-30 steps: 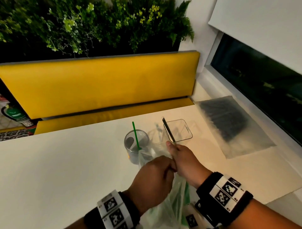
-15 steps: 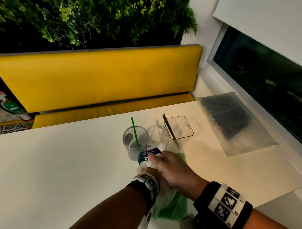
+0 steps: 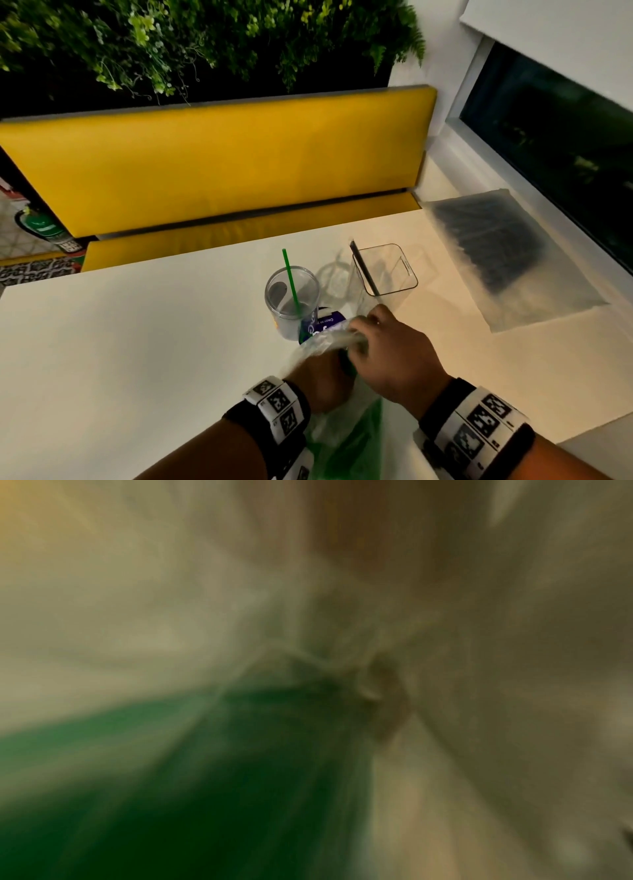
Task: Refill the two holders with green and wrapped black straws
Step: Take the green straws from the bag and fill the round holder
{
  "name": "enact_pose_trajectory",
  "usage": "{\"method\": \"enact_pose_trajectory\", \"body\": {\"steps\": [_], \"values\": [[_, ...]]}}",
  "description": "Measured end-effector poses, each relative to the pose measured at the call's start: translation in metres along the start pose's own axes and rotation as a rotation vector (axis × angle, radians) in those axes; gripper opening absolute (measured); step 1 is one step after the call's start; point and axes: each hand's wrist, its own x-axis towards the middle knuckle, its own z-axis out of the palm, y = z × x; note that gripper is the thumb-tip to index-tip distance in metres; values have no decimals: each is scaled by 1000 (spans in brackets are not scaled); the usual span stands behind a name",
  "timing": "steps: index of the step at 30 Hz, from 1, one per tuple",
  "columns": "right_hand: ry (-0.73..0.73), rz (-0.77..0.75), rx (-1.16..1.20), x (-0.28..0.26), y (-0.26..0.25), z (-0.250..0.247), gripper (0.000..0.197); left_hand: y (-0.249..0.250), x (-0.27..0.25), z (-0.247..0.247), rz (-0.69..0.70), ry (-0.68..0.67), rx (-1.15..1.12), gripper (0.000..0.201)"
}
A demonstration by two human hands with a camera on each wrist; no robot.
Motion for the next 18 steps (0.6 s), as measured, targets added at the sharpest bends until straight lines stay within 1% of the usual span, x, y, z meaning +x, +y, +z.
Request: {"method": "enact_pose_trajectory", "body": {"steps": [2, 5, 6, 9, 11, 13, 14, 15, 16, 17, 18], "values": [[-16, 18, 59, 3, -4, 3, 46, 7, -6, -8, 12, -46, -86, 27], [-14, -32, 61, 10, -5, 5, 37, 10, -11, -19, -11, -27, -255, 28], [-7, -59, 67, 10, -5, 5, 38, 12, -14, -22, -19, -19, -284, 28], [11, -156, 104, 5, -13, 1, 54, 9, -18, -23, -14, 25, -250, 30], [1, -184, 104, 4, -18, 0, 50, 9, -22, -23, 7, 7, -161, 29], [33, -145, 88, 10, -16, 1, 38, 18, -29, -30, 82, 16, -143, 26], [58, -99, 103, 14, -12, 2, 33, 20, -30, -33, 77, -71, -128, 23], [67, -55, 143, 18, -9, 1, 29, 18, -30, -32, 92, -100, -122, 24], [50, -16, 204, 21, -6, 0, 25, 18, -30, -33, 121, -101, -67, 25], [10, 12, 281, 23, -2, -1, 22, 16, -27, -31, 112, -73, -54, 24], [-35, 35, 377, 25, 1, -2, 21, 13, -27, -30, 129, 19, -9, 22]]}}
